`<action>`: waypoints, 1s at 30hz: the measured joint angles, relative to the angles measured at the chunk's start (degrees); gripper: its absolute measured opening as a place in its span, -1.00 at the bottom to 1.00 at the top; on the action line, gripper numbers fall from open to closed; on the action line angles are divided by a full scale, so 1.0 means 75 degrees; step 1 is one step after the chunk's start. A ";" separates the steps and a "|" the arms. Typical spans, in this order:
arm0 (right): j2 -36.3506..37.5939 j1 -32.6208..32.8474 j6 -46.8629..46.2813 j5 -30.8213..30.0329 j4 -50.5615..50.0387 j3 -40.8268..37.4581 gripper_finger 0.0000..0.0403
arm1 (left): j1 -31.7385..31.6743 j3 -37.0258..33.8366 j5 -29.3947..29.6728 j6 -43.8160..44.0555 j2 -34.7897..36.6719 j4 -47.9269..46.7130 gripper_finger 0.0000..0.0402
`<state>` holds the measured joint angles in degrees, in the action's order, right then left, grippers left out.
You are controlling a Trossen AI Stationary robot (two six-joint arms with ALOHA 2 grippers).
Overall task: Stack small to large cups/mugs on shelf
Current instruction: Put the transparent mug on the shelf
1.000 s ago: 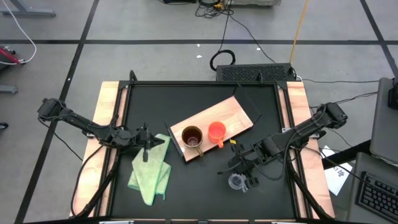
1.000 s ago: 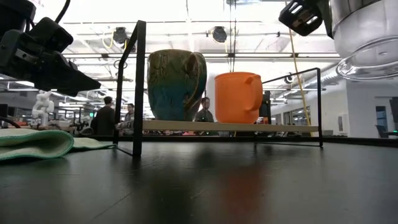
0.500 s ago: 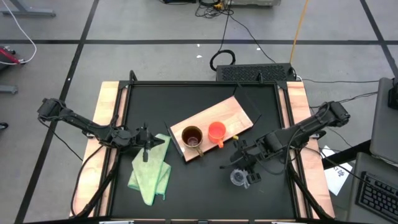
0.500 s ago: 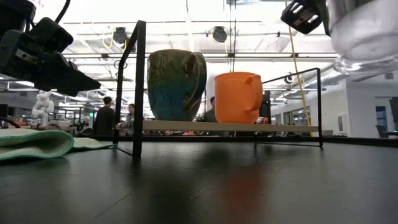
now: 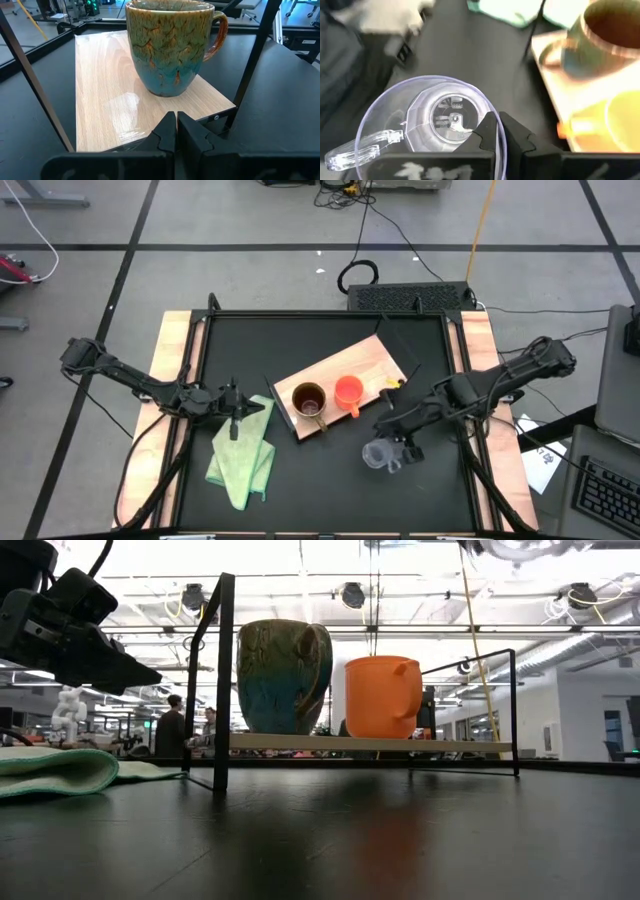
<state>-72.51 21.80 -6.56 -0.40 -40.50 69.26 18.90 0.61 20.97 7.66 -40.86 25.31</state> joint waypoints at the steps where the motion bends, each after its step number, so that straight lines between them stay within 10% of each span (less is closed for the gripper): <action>1: 0.0096 0.0002 0.0039 0.0002 0.0294 -0.0101 -1.00 | 0.0000 0.0002 0.0000 0.0000 0.0000 -0.0015 -0.90; 30: 0.3211 -0.0332 -0.0128 0.0023 0.2980 -0.3672 -1.00 | 0.0000 0.0002 0.0008 -0.0052 0.0000 0.0024 -0.90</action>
<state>-48.42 19.31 -7.52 -0.23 -18.15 41.72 18.90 0.62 21.03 7.27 -40.86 25.50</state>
